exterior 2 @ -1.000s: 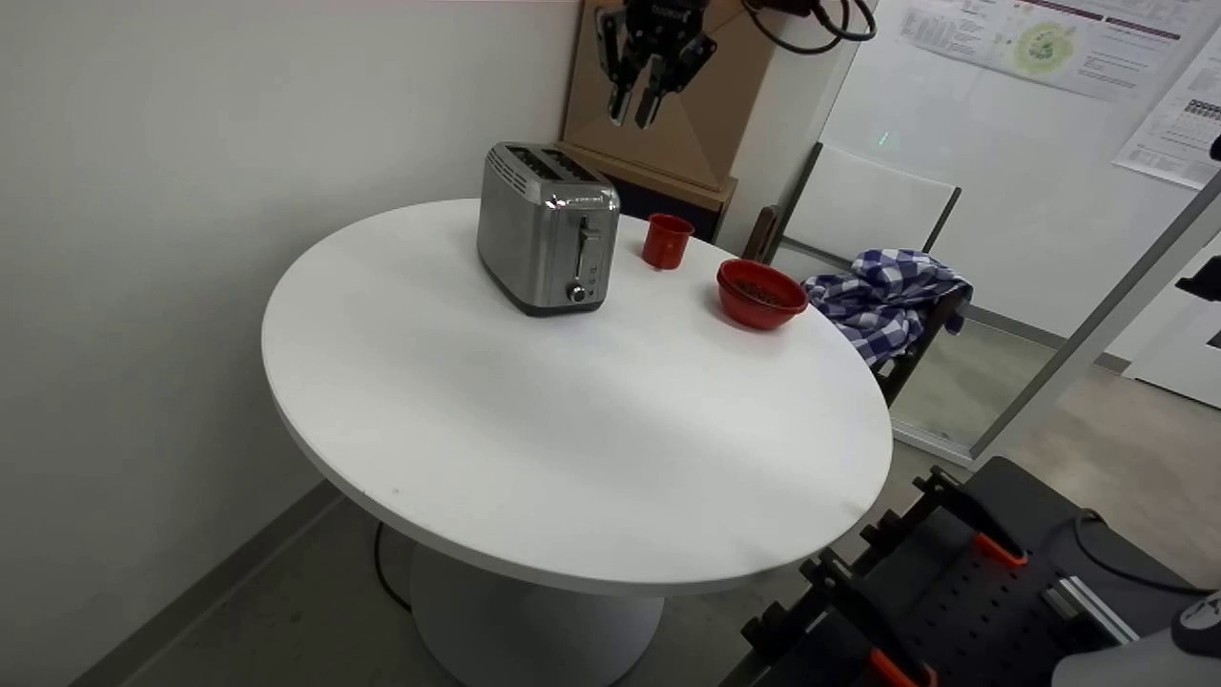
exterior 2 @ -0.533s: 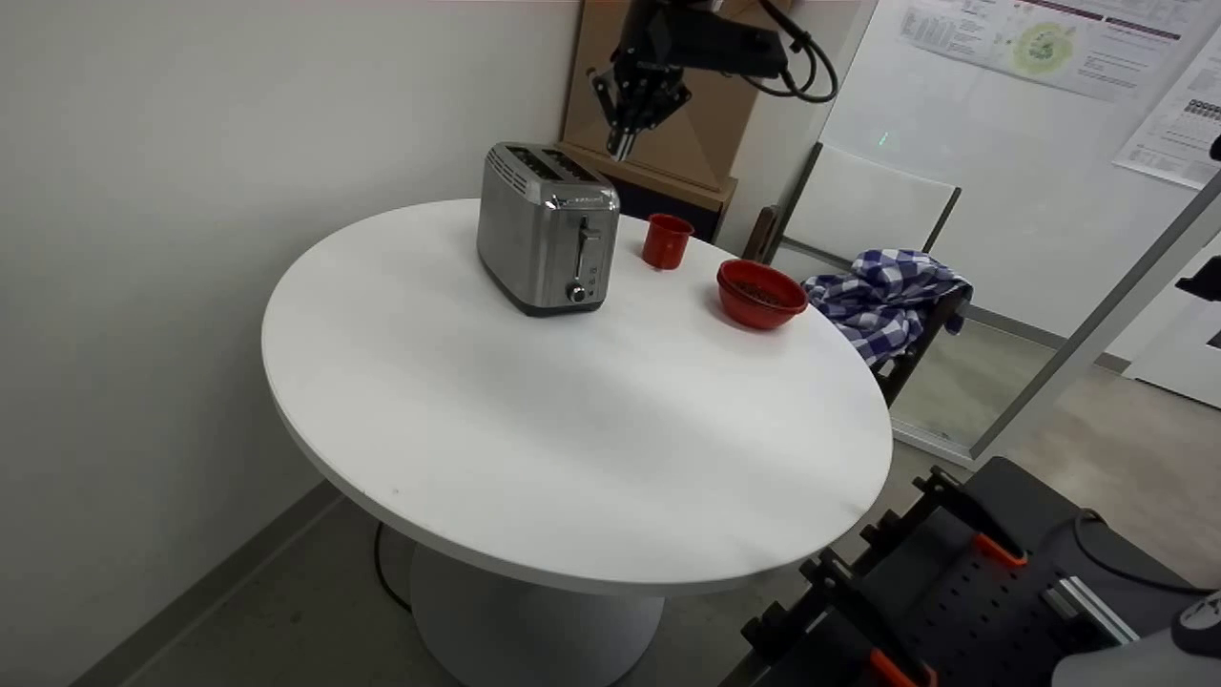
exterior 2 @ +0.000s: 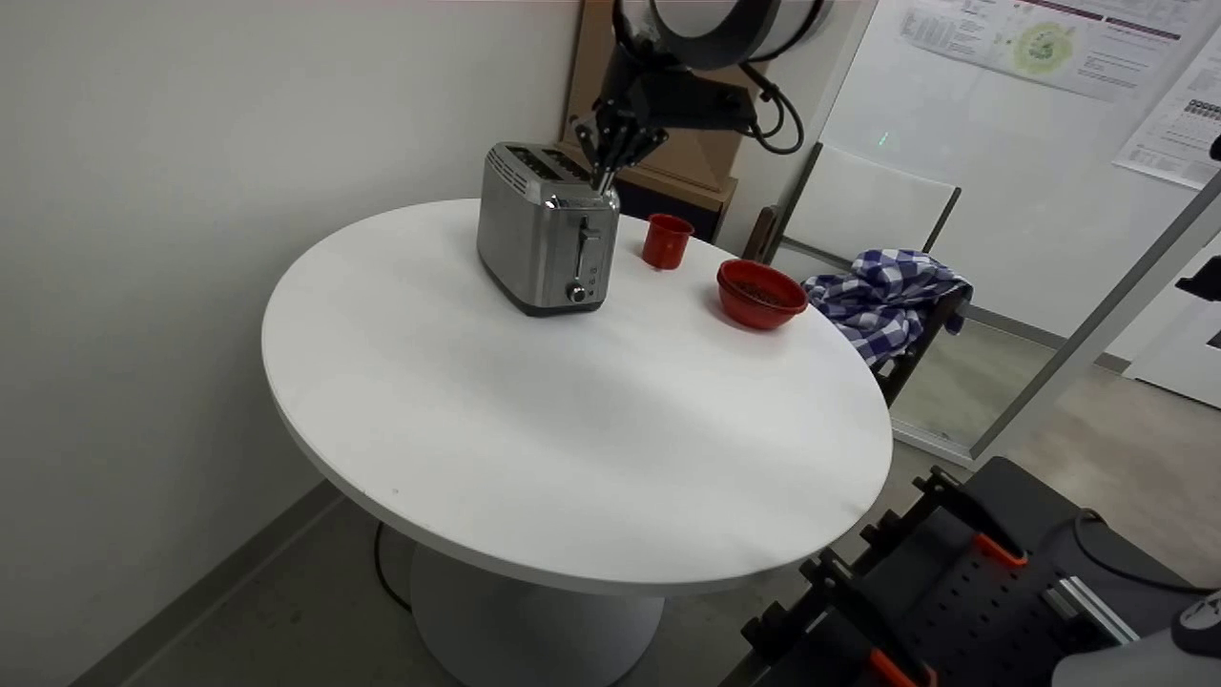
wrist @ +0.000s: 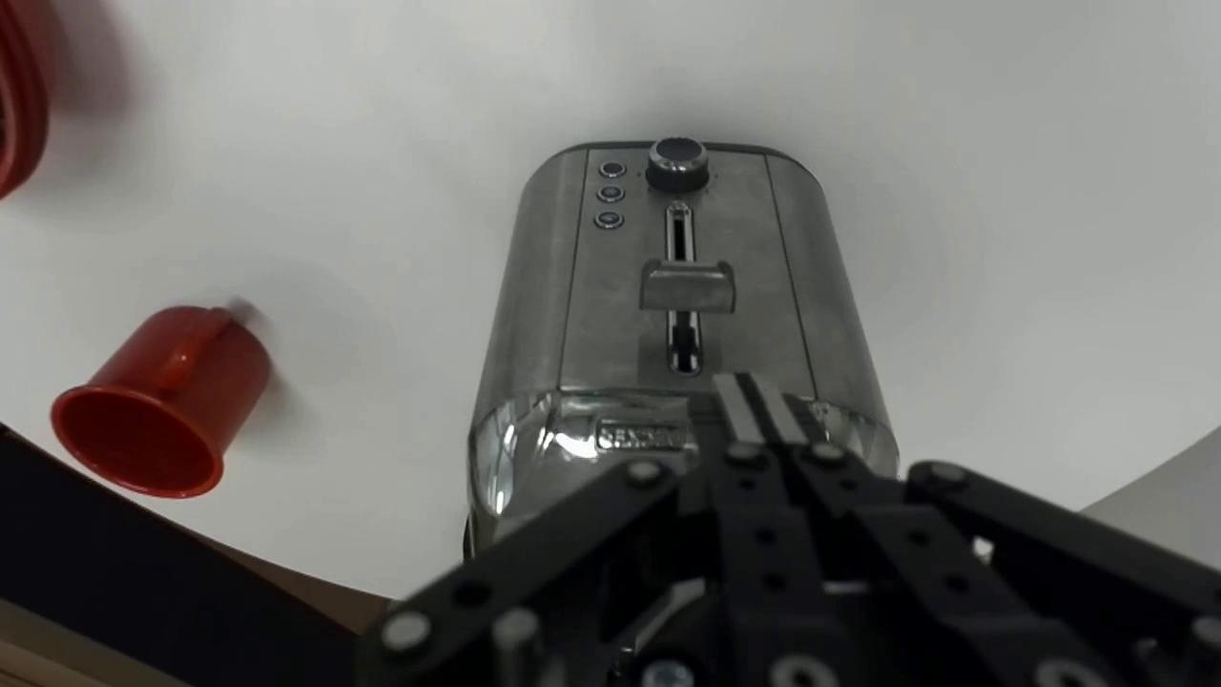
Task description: Push down the toaster lever
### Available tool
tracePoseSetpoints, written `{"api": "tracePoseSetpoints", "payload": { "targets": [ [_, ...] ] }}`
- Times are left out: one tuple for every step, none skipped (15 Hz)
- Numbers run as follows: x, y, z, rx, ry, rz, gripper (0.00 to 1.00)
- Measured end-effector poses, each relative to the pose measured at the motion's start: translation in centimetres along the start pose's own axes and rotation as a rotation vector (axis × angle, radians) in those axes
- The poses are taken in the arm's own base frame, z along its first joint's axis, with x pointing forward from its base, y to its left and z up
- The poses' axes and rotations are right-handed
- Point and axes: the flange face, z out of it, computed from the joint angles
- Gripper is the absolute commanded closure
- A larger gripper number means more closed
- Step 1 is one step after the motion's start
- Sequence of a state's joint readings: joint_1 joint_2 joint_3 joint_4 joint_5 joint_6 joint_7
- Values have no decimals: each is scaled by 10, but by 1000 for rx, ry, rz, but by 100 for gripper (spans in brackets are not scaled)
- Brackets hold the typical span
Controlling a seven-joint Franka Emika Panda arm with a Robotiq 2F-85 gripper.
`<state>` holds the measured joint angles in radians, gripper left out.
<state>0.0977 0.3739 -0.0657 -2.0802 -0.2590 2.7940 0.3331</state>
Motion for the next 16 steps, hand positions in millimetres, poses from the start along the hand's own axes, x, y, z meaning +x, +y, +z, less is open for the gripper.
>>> {"api": "tracePoseSetpoints", "payload": {
  "targets": [
    [-2,1,5,-2,-3,-2,100],
    [-4,2,10,-4,-7,-4,100],
    [-5,2,15,-6,-11,-6,100],
    [-7,3,19,-7,-11,-7,100],
    [-8,3,23,-9,-7,-10,100],
    [-9,2,26,-10,-3,-13,100],
    [-10,1,30,-11,2,-18,100],
    [-11,-1,33,-12,5,-23,100],
    [-12,-3,36,-13,7,-29,100],
    [-13,-5,40,-14,9,-34,100],
    [-14,-6,43,-16,12,-39,100],
    [-14,-7,46,-18,16,-43,100],
    [-14,-8,49,-20,20,-47,100],
    [-14,-8,53,-23,22,-50,100],
    [-14,-8,56,-26,25,-52,100],
    [-14,-8,59,-29,28,-55,100]
  ]
}}
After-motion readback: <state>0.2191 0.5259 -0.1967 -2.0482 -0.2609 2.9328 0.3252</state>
